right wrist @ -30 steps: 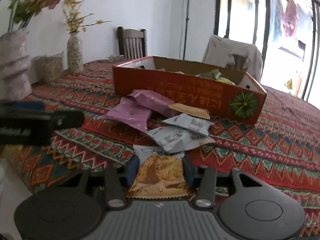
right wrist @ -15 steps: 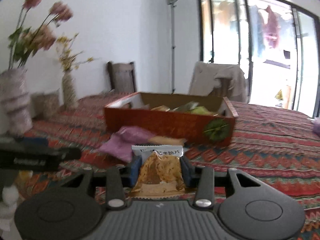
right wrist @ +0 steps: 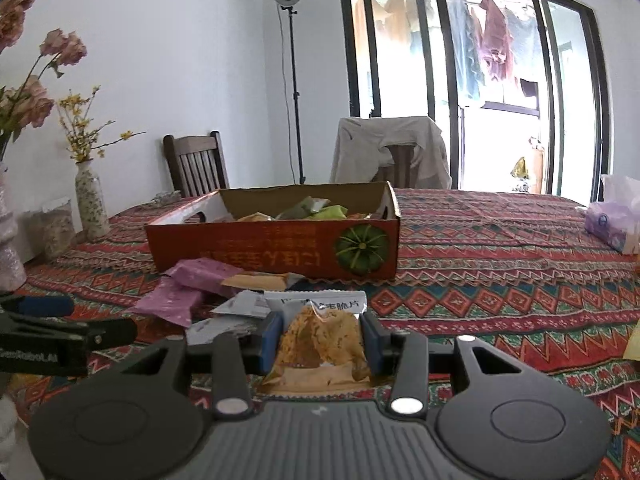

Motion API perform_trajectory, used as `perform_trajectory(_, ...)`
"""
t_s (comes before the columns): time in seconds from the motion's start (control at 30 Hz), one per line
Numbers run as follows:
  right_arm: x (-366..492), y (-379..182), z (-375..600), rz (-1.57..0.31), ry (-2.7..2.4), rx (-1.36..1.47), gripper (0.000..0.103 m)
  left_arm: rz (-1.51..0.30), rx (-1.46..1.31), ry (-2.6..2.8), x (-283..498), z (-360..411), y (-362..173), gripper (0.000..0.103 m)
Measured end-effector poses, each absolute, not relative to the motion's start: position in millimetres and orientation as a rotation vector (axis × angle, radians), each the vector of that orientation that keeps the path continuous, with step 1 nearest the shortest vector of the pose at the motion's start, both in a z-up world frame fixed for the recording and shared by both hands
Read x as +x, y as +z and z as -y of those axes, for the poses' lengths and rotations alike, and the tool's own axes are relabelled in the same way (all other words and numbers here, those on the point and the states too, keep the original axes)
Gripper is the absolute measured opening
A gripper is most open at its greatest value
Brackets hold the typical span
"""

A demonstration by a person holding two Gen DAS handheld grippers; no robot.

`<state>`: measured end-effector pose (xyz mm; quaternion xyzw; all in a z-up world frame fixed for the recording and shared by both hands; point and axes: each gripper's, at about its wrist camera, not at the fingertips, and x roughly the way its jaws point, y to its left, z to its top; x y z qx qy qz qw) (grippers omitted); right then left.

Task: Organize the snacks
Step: 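Grasp a pink packet with the left gripper while the right holds the cracker bag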

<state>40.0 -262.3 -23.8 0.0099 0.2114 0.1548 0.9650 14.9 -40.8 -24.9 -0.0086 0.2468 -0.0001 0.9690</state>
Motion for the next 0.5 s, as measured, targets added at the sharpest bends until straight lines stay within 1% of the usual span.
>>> perform_trajectory(0.23,45.6,-27.7,272.3,-0.433,0.286,0.041,0.042,-0.526,-0.020,0.033,45.1,49.2,-18.4,0.103)
perform_trajectory(0.5,52.7,-31.4,282.1,-0.441,0.258,0.061,0.042,-0.610,-0.019,0.098,86.4,51.2,-22.2,0.103)
